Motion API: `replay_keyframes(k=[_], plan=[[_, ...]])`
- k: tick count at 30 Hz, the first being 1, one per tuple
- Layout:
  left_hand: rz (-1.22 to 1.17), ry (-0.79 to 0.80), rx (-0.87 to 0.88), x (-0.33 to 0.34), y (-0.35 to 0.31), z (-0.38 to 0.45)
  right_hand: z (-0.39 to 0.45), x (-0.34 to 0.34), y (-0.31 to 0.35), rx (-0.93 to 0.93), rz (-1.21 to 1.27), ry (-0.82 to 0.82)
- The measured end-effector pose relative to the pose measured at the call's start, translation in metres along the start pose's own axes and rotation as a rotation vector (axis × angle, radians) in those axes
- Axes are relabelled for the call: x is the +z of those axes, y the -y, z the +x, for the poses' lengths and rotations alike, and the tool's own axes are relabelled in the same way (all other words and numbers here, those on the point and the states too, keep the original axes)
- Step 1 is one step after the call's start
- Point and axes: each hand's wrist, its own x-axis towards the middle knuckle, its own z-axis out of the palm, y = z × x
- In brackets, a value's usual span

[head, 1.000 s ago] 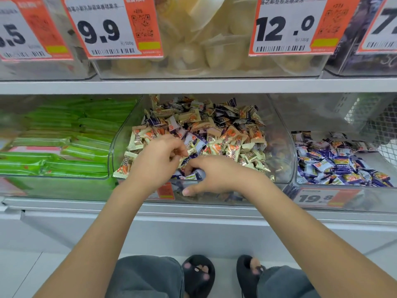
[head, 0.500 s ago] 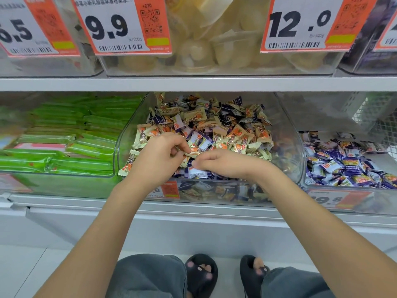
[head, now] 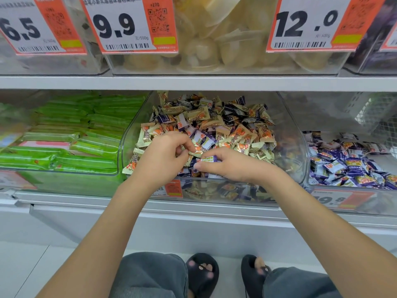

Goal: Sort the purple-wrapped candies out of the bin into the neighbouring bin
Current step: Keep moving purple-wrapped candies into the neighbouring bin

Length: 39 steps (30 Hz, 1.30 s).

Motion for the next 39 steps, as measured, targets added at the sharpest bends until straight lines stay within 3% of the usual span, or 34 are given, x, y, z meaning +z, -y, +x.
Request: replay_keyframes(k=[6, 10, 16, 21, 23, 28, 32, 39], plan=[[-0.069, 0.004, 0.049, 0.008, -0.020, -0.003, -0.010, -0.012, 0.005, -0.089, 0.068, -0.259], [-0.065, -0.014, 0.051, 0.011, -0.032, -0.004, -0.030, -0.042, 0.011, -0.054, 0.194, -0.507], [0.065, 0.286, 0.073, 0.028, -0.046, -0.003, -0.079, -0.082, -0.007, -0.023, 0.102, -0.883], [0.063, 0.375, 0.052, 0.036, -0.049, 0.002, -0.116, -0.108, -0.040, 0.126, 0.196, -1.138], [0.073, 0.448, -0.002, 0.039, -0.046, 0.003, -0.123, -0.116, -0.055, 0.233, 0.190, -1.110], [0.109, 0.564, -0.020, 0.044, -0.050, 0.005, -0.139, -0.129, -0.079, 0.581, 0.110, -0.682], [0.167, 0.642, -0.016, 0.046, -0.055, 0.004, -0.149, -0.133, -0.077, 0.491, 0.115, -0.791], [0.093, 0.767, -0.025, 0.035, -0.049, 0.007, -0.131, -0.107, -0.033, 0.144, -0.002, -0.884]])
